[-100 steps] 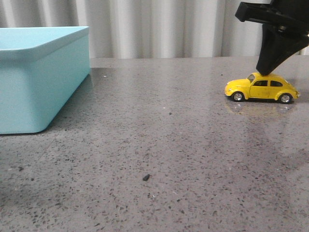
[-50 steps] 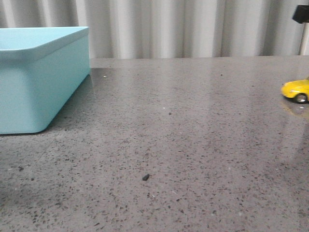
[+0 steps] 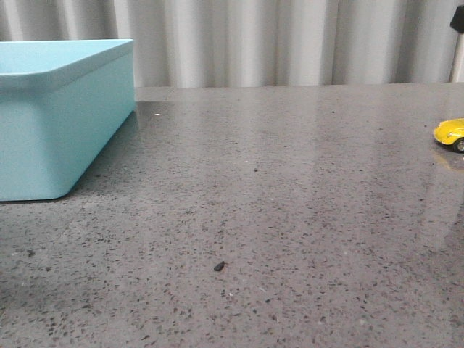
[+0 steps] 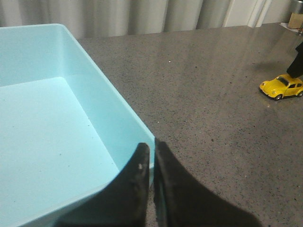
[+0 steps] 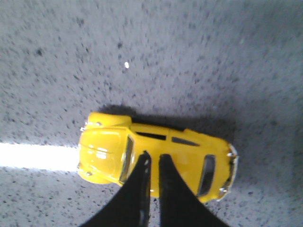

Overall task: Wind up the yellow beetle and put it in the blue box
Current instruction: 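Push the yellow car with the right gripper toward the blue box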

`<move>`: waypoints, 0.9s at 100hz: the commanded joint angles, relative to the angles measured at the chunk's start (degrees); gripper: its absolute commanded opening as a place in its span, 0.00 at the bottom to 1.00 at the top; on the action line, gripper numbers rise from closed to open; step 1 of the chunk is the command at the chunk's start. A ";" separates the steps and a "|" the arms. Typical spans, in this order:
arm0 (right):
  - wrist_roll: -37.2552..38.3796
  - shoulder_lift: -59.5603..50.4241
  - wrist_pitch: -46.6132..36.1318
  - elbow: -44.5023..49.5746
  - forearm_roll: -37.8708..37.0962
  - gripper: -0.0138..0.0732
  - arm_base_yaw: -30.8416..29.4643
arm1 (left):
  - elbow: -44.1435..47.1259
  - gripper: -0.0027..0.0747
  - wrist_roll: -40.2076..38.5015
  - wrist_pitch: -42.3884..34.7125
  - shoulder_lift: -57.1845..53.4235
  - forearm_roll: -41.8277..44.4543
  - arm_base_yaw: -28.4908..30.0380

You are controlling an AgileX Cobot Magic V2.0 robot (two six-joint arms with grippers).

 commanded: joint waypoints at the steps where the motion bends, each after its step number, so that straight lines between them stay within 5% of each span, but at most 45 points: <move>1: -0.32 -6.58 -3.84 -1.40 -0.90 0.11 1.48 | -2.21 0.01 -0.29 -3.76 0.29 -0.36 -0.43; 68: -0.32 -31.02 -2.84 -1.40 -1.10 0.11 4.22 | -2.21 0.01 -0.29 -3.78 0.29 -0.13 -0.43; 90: -1.96 -35.78 -4.67 0.12 -1.21 0.11 9.41 | -2.21 0.01 -0.29 -6.40 0.29 -0.13 -0.43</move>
